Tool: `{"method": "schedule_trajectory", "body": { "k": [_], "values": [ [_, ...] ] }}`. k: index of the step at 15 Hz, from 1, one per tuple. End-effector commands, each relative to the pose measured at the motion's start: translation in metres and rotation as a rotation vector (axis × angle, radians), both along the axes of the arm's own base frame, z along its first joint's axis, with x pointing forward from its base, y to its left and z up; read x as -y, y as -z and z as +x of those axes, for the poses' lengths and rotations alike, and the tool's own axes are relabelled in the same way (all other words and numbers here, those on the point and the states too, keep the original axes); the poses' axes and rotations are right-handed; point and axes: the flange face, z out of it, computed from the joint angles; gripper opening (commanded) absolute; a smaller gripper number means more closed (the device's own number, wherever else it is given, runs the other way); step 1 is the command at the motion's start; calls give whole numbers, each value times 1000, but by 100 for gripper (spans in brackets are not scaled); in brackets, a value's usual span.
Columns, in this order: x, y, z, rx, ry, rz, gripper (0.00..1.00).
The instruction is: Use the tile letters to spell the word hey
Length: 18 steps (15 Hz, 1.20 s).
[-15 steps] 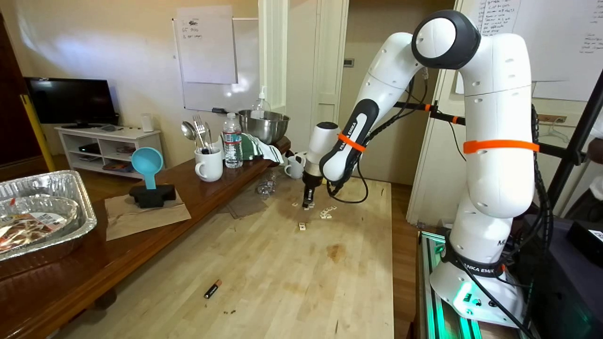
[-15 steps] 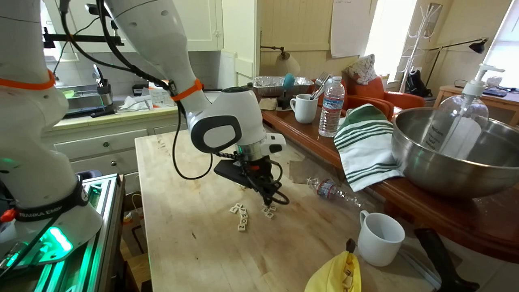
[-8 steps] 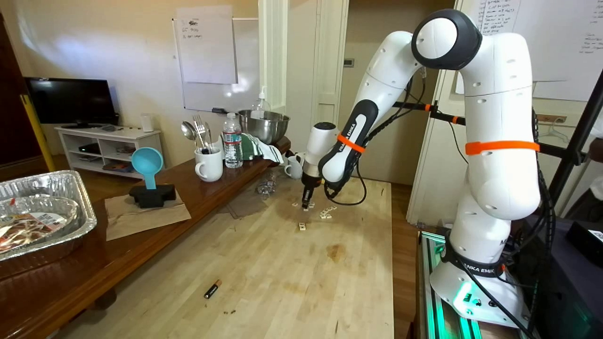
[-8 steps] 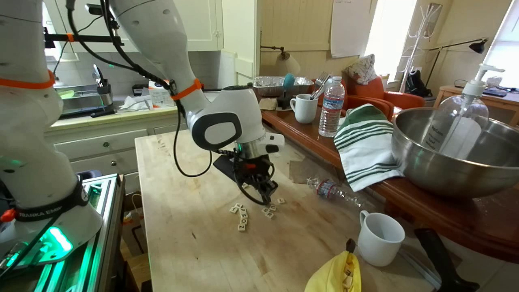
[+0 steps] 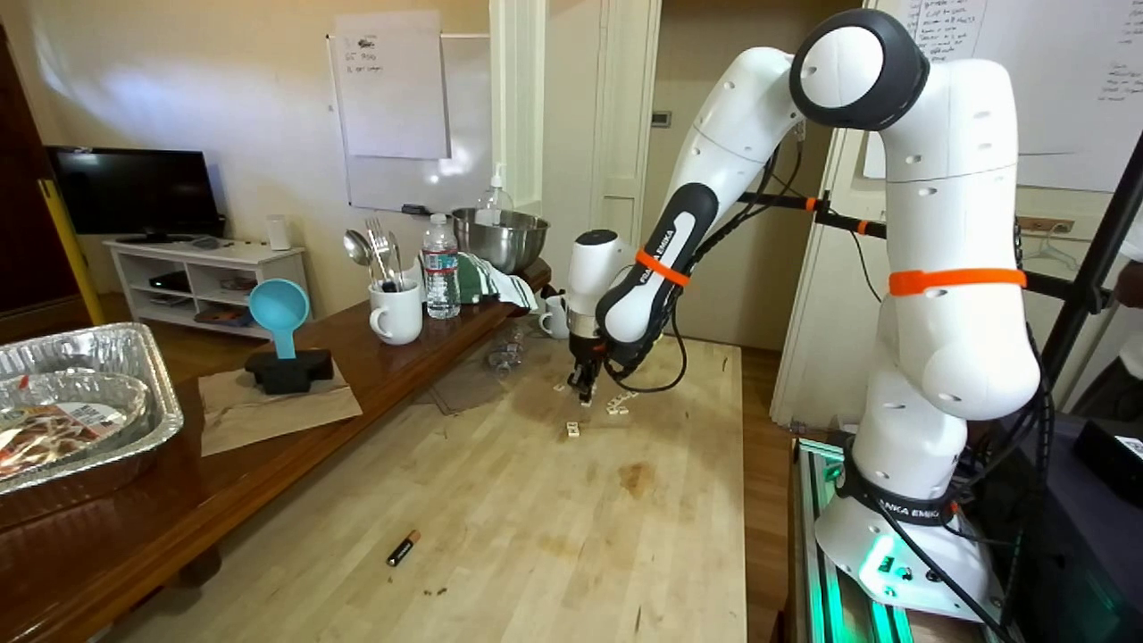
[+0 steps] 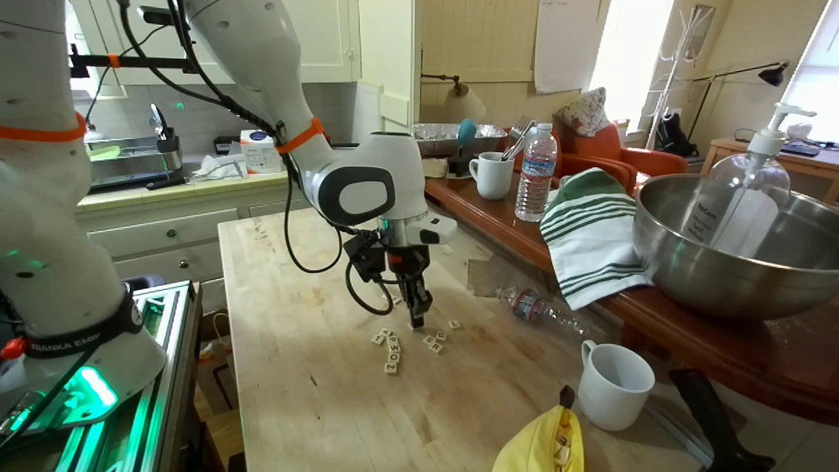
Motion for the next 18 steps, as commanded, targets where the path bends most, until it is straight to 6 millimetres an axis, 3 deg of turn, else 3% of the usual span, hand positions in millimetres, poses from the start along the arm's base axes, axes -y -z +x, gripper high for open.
{"method": "schedule_trajectory", "body": {
  "k": [1, 18],
  "values": [
    [-14, 6, -1, -47, 118, -3, 0],
    [-40, 9, 12, -44, 501, 78, 0]
  ]
}}
